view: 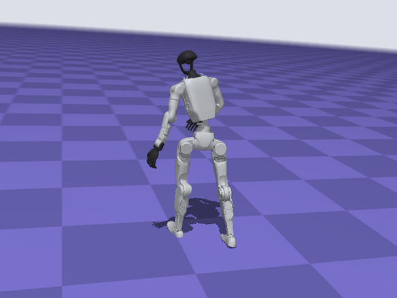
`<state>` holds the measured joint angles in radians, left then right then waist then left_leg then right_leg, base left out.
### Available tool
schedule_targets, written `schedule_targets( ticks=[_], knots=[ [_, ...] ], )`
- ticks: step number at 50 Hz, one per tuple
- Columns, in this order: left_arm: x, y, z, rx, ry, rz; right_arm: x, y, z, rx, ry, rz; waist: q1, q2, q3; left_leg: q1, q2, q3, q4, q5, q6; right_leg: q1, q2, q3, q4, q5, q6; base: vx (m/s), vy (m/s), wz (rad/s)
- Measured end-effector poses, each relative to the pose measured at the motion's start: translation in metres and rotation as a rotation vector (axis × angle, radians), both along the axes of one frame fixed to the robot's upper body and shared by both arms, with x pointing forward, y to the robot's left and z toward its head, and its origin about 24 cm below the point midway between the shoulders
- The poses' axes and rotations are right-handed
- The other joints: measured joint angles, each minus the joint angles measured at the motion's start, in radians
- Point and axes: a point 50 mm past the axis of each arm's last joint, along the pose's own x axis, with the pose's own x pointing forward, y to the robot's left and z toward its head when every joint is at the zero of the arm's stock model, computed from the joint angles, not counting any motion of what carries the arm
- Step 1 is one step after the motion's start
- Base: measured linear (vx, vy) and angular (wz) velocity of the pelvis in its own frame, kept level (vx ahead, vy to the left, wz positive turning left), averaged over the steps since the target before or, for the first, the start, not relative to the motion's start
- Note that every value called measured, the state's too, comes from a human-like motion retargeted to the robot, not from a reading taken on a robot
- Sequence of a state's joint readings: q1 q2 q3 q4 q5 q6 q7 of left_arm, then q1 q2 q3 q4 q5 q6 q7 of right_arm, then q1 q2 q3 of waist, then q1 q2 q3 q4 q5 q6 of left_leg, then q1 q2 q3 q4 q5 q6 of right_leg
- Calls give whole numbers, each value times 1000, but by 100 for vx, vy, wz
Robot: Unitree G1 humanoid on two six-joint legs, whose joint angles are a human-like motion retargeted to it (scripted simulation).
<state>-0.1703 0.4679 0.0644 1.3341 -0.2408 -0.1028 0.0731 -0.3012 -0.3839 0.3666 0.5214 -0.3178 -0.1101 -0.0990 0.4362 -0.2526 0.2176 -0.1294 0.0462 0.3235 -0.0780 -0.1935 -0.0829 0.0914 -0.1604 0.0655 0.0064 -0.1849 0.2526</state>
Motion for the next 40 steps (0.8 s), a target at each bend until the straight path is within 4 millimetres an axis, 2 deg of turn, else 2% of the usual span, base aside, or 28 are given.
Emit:
schedule_targets(
  ticks=[3,5,7,10,13,17,20,23,25,27,30,33,35,37,40],
  knots=[
    [93,-37,31,-20,-188,-134,-20,-5,-26,11,109,-43,-50,1,-25,26,-6,-30,20,-32,2,-24,13,-5,-9,8,-6,30,11,51],
    [146,-65,60,-3,-275,-258,-32,-10,-40,7,175,-75,-89,6,-36,44,-10,-48,32,-51,3,-48,21,-5,-18,17,-6,26,8,43],
    [189,-93,95,69,-339,-415,-44,-17,-51,-2,225,-107,-131,12,-40,63,-12,-61,43,-69,3,-80,22,-23,-27,35,0,24,6,33],
    [238,-129,156,262,-434,-654,-60,-29,-60,-12,273,-152,-197,26,-36,94,-14,-76,58,-97,1,-132,15,-78,-39,75,8,23,3,26],
    [268,-156,220,458,-573,-808,-74,-42,-65,-14,299,-195,-268,47,-24,126,-12,-93,72,-122,-3,-181,10,-113,-55,111,7,23,1,30],
    [283,-180,292,545,-809,-844,-93,-60,-71,-16,343,-255,-367,77,-6,165,-7,-127,84,-149,-10,-232,4,-128,-83,216,9,26,-4,47],
    [284,-190,324,480,-970,-802,-111,-71,-78,-14,396,-309,-430,104,1,192,9,-153,86,-165,-25,-263,1,-164,-92,295,9,29,-13,55],
    [281,-198,335,366,-1090,-755,-127,-83,-84,-3,437,-378,-487,144,2,204,22,-186,83,-179,-42,-281,-11,-220,-94,296,9,31,-14,67],
    [277,-203,330,290,-1134,-742,-136,-92,-86,14,457,-430,-521,175,-1,207,26,-214,82,-187,-51,-282,-23,-259,-94,285,9,33,-17,79],
    [272,-207,312,226,-1136,-757,-144,-100,-88,42,470,-488,-550,208,-6,203,25,-246,84,-192,-53,-274,-35,-294,-94,291,9,33,-20,88],
    [258,-212,267,150,-1064,-821,-152,-109,-92,97,483,-581,-580,260,-10,192,18,-295,92,-193,-44,-254,-55,-345,-94,287,9,31,-22,90],
    [235,-213,202,88,-893,-901,-151,-114,-98,133,491,-670,-587,308,-1,174,10,-327,104,-180,-24,-231,-71,-388,-94,242,9,28,-24,80],
    [212,-208,152,45,-739,-933,-143,-116,-103,123,503,-709,-580,333,12,155,4,-331,109,-165,-6,-220,-77,-408,-94,216,9,24,-26,57],
    [183,-195,100,1,-552,-916,-131,-116,-108,70,531,-711,-552,345,30,132,-3,-316,105,-147,11,-211,-76,-414,-94,198,9,22,-27,24],
    [124,-162,29,-60,-249,-793,-110,-115,-111,-84,596,-629,-481,347,63,90,-19,-275,80,-114,29,-199,-67,-406,-94,178,9,21,-26,-17]
  ],
)
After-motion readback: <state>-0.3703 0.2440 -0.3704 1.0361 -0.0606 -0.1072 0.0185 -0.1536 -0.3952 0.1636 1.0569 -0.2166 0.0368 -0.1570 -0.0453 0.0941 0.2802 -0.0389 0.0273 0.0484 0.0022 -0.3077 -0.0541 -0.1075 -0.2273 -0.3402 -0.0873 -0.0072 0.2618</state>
